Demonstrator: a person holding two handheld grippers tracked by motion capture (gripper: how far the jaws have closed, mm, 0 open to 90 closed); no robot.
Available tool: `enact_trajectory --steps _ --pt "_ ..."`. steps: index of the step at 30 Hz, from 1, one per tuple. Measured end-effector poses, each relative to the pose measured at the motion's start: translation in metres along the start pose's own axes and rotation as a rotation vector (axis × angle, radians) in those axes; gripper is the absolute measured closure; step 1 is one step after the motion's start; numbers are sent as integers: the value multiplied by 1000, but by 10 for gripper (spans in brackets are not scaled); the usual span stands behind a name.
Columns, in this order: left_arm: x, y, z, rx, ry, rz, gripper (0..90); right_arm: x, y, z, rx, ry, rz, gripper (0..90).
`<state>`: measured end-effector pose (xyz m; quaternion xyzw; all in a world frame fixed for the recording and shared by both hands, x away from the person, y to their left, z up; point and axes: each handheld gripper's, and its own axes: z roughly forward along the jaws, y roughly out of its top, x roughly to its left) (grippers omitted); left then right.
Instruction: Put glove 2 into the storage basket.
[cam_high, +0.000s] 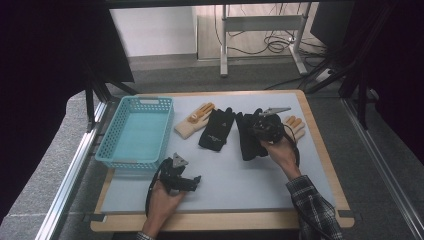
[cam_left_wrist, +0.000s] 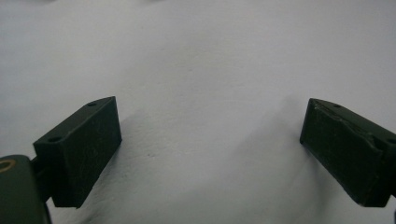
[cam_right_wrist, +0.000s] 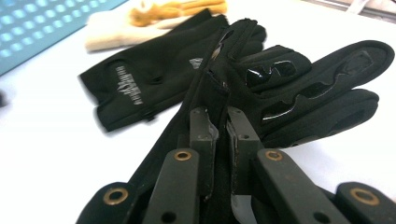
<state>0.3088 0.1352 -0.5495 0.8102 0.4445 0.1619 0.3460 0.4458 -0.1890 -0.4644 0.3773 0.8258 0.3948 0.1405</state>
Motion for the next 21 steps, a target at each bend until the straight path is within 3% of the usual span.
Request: enact_trajectory --steps 2,3,6,7,11,12,17,20,21 --pt "0 0 0 0 0 0 55 5 -1 -4 -2 3 -6 820" --pt "0 0 0 0 0 0 55 17 -3 -13 -11 25 -19 819" --pt "0 0 0 0 1 2 55 25 -6 -18 -18 37 -25 819" --pt "0 0 0 0 1 2 55 37 -11 -25 -23 53 -35 819" --pt "0 0 0 -3 2 -2 55 53 -21 -30 -25 81 -30 818" --pt "0 0 0 -4 2 -2 55 63 -29 -32 -22 93 -30 817" --pt "0 0 0 -1 1 -1 55 81 -50 -25 -21 106 -17 815" --pt "0 0 0 -4 1 -5 55 85 -57 -19 -11 105 -18 813" --pt "0 0 0 -2 1 -2 55 87 -67 -9 8 112 -16 801"
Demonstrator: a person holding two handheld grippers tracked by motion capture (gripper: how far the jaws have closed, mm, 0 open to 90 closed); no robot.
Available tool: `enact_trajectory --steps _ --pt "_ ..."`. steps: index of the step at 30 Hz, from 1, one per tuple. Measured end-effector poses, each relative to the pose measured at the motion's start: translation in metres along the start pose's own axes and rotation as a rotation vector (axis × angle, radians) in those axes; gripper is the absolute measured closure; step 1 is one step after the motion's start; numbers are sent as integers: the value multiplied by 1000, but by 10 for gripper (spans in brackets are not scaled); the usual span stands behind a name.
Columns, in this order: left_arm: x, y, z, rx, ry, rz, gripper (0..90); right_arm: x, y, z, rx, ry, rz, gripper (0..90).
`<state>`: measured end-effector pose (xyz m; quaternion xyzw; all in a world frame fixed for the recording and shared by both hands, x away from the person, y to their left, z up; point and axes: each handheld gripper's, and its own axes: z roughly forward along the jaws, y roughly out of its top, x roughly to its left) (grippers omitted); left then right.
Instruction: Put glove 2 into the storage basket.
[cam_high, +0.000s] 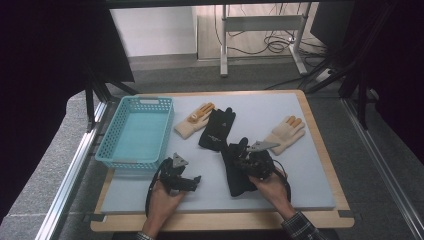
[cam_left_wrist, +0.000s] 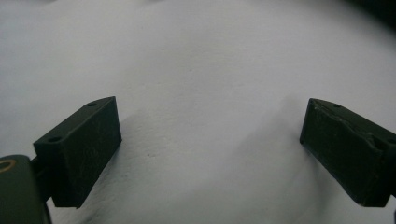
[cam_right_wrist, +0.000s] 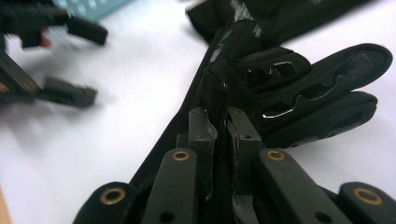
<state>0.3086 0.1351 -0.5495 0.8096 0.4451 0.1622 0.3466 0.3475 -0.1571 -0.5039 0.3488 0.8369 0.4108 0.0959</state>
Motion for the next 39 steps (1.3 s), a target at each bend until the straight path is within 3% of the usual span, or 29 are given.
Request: enact_trajectory --steps 2,3,5,10,12,14,15,16,17,18,22,28,35,39 --pt "0 0 0 0 0 0 55 0 -3 3 5 2 6 791" --pt "0 0 0 0 0 0 55 0 -8 7 6 28 11 711" --pt "0 0 0 0 0 0 55 1 -8 6 12 10 -3 622" --pt "0 0 0 0 0 0 55 -6 -6 -8 1 -22 -22 518" --pt "0 0 0 0 0 0 55 -18 -10 -23 -14 -26 6 474" --pt "0 0 0 0 0 0 55 -24 -16 -30 -9 -50 2 508" --pt "0 0 0 0 0 0 55 -26 -20 -32 1 -57 -2 578" --pt "0 0 0 0 0 0 55 -26 -20 -32 1 -57 -2 578" --pt "0 0 0 0 0 0 55 -28 -24 -33 11 -63 -12 635" --pt "0 0 0 0 0 0 55 -29 -33 -34 24 -57 -13 728" --pt "0 0 0 -1 0 -1 55 -27 -47 -33 29 -38 -28 802" --pt "0 0 0 -1 0 0 56 -17 -55 -30 37 -11 -56 818" --pt "0 0 0 -1 0 1 56 6 -57 -25 53 37 -103 817" --pt "0 0 0 -1 0 0 56 2 -54 -28 38 20 -100 788"
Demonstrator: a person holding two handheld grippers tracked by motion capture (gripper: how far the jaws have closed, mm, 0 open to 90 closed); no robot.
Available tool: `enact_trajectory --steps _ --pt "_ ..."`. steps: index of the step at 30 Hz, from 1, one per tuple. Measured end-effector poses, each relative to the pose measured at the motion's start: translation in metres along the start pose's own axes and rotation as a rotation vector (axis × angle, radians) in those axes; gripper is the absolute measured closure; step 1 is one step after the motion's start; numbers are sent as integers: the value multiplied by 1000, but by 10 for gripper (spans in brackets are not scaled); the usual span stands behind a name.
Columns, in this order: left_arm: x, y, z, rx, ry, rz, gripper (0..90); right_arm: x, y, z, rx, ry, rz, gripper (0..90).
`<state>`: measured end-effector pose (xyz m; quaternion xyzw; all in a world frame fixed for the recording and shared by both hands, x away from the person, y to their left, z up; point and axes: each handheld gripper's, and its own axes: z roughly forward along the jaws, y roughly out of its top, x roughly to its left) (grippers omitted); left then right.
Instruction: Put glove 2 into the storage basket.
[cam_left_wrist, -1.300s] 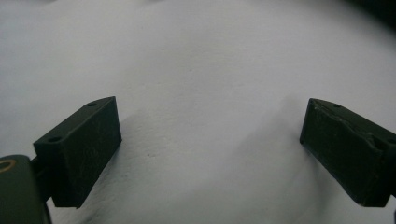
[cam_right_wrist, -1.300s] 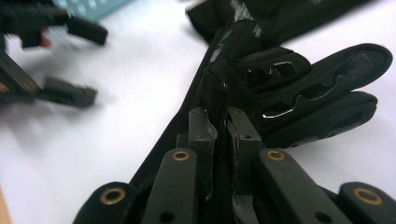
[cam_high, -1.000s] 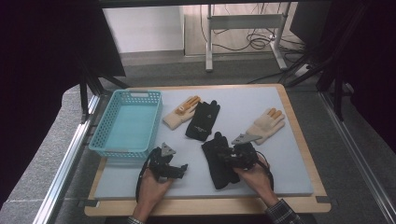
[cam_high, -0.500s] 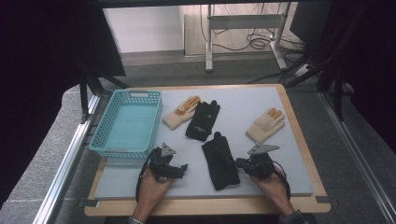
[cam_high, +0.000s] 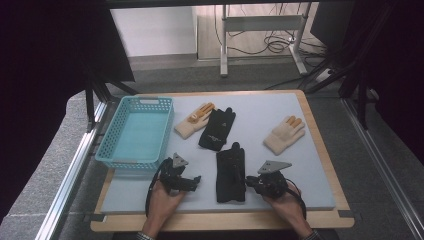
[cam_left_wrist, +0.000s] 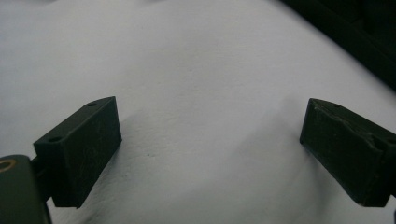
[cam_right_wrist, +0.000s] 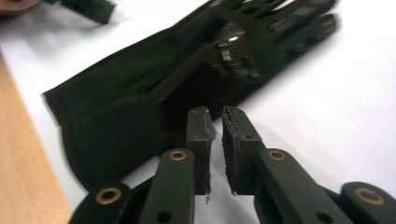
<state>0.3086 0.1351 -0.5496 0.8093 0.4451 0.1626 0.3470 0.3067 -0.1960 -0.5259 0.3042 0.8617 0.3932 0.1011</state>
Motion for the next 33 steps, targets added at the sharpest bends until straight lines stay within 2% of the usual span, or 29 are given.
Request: enact_trajectory --steps 4,10,14,19,22,23,29,30,33 --pt "0 0 0 0 0 0 56 -12 4 -3 -17 -17 32 728" --pt "0 0 0 0 0 0 56 -25 17 1 -20 -8 60 629" --pt "0 0 0 1 0 0 56 -37 34 9 -33 -8 85 551" --pt "0 0 0 2 0 1 56 -48 54 23 -40 -37 72 500" --pt "0 0 0 2 0 1 56 -52 61 28 -40 -33 74 500" --pt "0 0 0 2 0 0 56 -55 69 34 -43 -30 74 505" --pt "0 0 0 2 0 0 55 -62 90 49 -47 -20 58 505" --pt "0 0 0 2 0 0 55 -66 101 58 -44 -17 37 507" --pt "0 0 0 2 -1 0 55 -68 112 69 -28 -20 7 524"
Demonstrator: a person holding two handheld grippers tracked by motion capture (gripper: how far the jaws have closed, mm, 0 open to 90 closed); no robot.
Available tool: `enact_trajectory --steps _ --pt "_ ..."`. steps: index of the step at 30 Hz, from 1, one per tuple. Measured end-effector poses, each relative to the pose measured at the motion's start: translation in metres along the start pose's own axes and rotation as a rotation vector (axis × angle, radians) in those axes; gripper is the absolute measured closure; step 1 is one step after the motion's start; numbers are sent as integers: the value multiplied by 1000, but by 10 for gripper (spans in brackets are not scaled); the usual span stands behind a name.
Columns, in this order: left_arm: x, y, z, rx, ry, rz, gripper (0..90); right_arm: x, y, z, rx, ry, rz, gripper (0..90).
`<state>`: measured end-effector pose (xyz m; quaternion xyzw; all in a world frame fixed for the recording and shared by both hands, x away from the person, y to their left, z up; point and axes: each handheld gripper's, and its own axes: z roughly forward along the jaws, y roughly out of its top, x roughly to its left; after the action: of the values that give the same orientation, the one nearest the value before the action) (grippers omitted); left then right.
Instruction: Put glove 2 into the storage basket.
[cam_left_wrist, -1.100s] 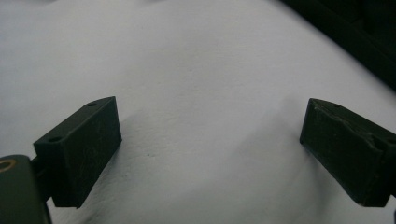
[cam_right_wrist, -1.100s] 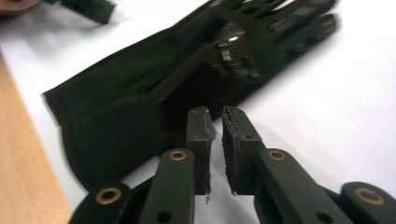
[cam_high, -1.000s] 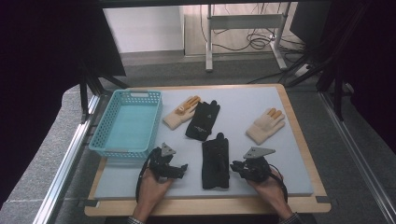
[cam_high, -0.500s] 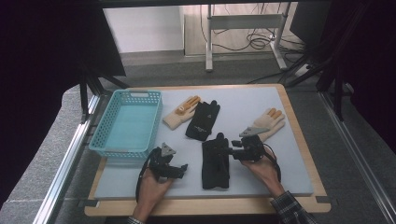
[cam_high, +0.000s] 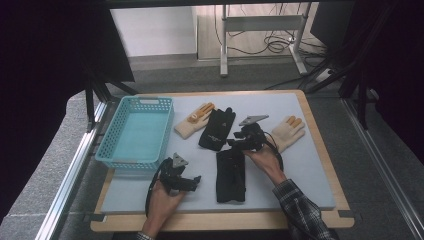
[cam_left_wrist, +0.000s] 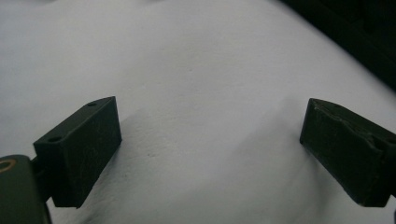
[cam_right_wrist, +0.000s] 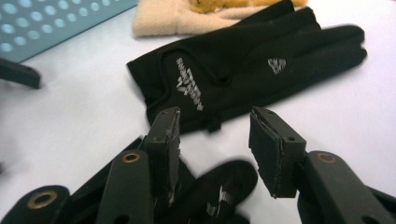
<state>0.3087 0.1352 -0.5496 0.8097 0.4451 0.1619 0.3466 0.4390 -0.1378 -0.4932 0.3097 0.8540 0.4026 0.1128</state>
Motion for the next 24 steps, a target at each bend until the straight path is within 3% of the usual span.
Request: enact_trajectory --steps 3,9,18,20,22,24 --pt "0 0 0 3 0 3 55 -3 10 14 12 -14 -17 538" --pt "0 0 0 1 0 2 55 -13 23 39 26 -46 1 535" --pt "0 0 0 1 -1 0 55 -23 35 74 37 -81 51 362" --pt "0 0 0 1 -1 0 55 -23 36 79 36 -87 46 354" --pt "0 0 0 1 -2 -1 55 -22 37 92 79 -117 24 353" --pt "0 0 0 1 -2 0 55 -22 36 95 79 -113 25 375"
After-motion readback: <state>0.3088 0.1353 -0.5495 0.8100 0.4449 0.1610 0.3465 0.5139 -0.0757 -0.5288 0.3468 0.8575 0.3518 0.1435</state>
